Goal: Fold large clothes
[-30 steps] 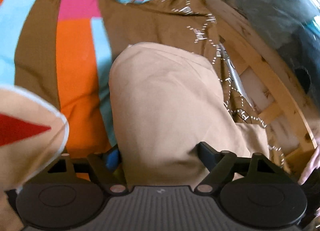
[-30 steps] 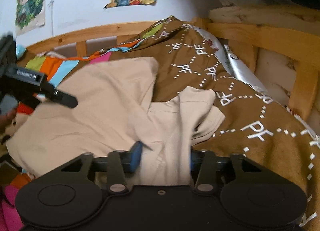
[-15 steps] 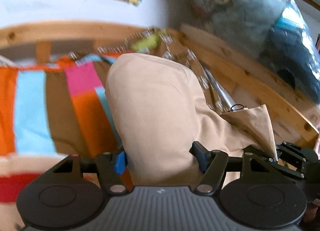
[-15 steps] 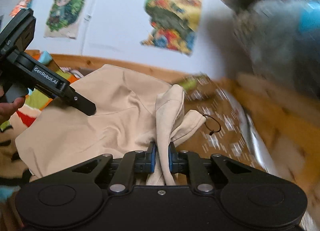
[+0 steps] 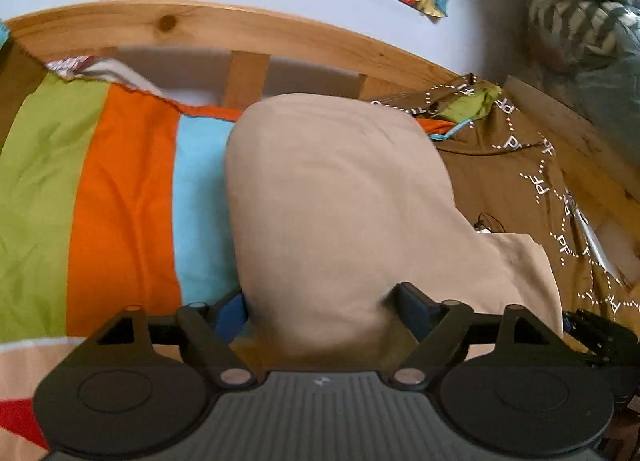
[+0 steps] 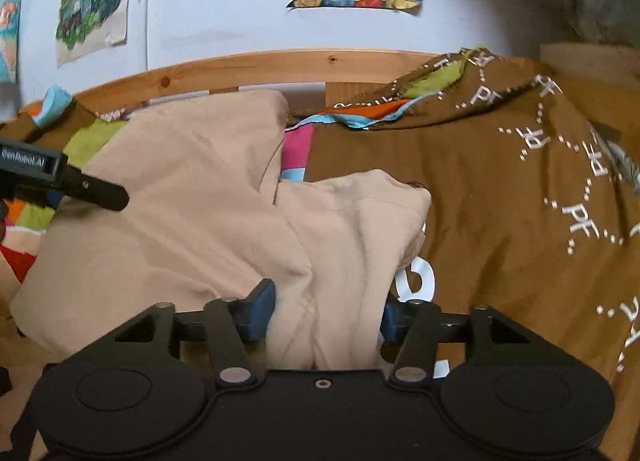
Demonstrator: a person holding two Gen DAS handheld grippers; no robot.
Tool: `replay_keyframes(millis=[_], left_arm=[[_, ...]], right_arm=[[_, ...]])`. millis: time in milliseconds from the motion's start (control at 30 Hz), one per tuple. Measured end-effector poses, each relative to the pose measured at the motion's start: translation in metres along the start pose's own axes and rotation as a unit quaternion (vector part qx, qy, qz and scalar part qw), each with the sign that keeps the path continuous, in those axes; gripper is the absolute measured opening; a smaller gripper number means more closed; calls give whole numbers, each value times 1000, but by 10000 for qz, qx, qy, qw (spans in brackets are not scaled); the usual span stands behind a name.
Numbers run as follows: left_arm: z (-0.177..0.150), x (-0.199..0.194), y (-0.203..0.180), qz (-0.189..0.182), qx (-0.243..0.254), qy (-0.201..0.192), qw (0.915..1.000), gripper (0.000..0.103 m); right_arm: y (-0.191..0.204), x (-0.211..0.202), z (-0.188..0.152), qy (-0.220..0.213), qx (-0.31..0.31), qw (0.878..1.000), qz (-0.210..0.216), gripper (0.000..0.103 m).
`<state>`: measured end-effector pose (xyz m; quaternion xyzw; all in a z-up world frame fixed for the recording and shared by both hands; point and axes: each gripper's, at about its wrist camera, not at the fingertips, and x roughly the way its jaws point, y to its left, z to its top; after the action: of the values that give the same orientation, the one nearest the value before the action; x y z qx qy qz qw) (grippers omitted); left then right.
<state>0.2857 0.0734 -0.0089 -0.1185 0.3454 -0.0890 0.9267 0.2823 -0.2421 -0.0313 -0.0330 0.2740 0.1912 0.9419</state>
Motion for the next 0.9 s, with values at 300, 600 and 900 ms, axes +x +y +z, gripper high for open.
replay_keyframes(millis=[300, 600, 900], left_arm=[[-10, -14, -21, 346, 29, 69, 9994, 101], [-34, -66, -58, 683, 56, -15, 9977, 102], [-69, -143, -105, 989, 987, -468, 9891, 102]], right_arm=[[-19, -30, 1, -100, 397, 9991, 74, 98], [-15, -82, 14, -506, 460, 9975, 183, 102], [-1, -170, 5, -959, 153, 9951, 168, 102]])
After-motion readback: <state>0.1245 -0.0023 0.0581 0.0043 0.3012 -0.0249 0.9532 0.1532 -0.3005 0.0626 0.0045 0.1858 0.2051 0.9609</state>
